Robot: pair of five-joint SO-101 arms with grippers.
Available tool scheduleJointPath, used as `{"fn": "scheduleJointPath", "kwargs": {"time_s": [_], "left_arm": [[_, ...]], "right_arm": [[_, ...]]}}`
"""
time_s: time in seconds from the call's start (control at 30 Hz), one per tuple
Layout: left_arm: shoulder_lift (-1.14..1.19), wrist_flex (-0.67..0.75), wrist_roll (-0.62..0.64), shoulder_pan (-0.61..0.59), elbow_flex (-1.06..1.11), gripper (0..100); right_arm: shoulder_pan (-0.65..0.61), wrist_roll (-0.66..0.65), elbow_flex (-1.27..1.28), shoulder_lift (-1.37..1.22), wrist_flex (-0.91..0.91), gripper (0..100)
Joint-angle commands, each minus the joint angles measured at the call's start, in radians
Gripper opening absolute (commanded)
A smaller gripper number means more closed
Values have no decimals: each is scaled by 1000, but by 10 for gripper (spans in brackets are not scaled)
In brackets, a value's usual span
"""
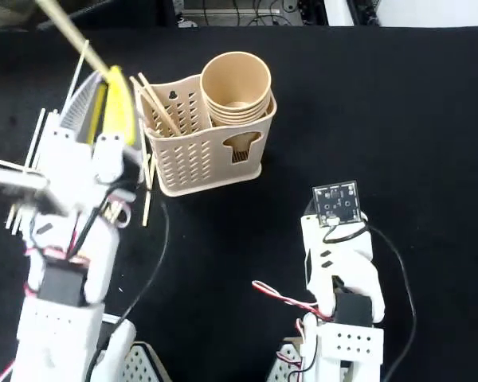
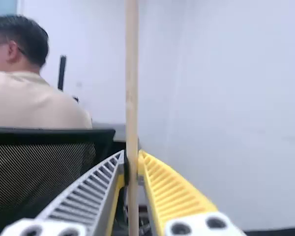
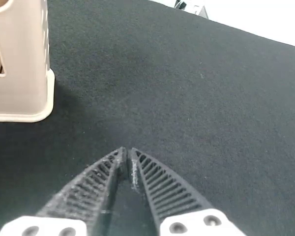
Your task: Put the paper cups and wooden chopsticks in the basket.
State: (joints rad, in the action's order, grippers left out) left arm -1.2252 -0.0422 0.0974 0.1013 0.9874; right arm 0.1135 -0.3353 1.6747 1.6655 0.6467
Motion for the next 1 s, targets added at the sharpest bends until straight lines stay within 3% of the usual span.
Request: {"fn": "scheduleJointPath", "kwargs": {"time_s": [0.0,0.23,0.37,0.53,0.67,0.77,0.87,0.97], "left_arm": [[198,15,5,30,-99,29],[344,14,3,30,-59,34],[342,-3,23,24,-24,152],[287,-290,77,-45,-154,195],[265,-618,106,-222,-352,199],[342,-790,143,-417,-449,199],[493,-827,141,-590,-490,199],[674,-827,69,-657,-529,199]], "right_arm": [[-8,-8,-5,12,-20,13],[-8,-8,-5,12,-21,13],[-8,-8,-5,12,-21,13],[-8,-8,-5,12,-21,13],[-8,-8,-5,12,-21,13],[-8,-8,-7,12,-21,13],[-11,-8,-7,12,-21,13],[-11,-8,-7,12,-21,13]]}}
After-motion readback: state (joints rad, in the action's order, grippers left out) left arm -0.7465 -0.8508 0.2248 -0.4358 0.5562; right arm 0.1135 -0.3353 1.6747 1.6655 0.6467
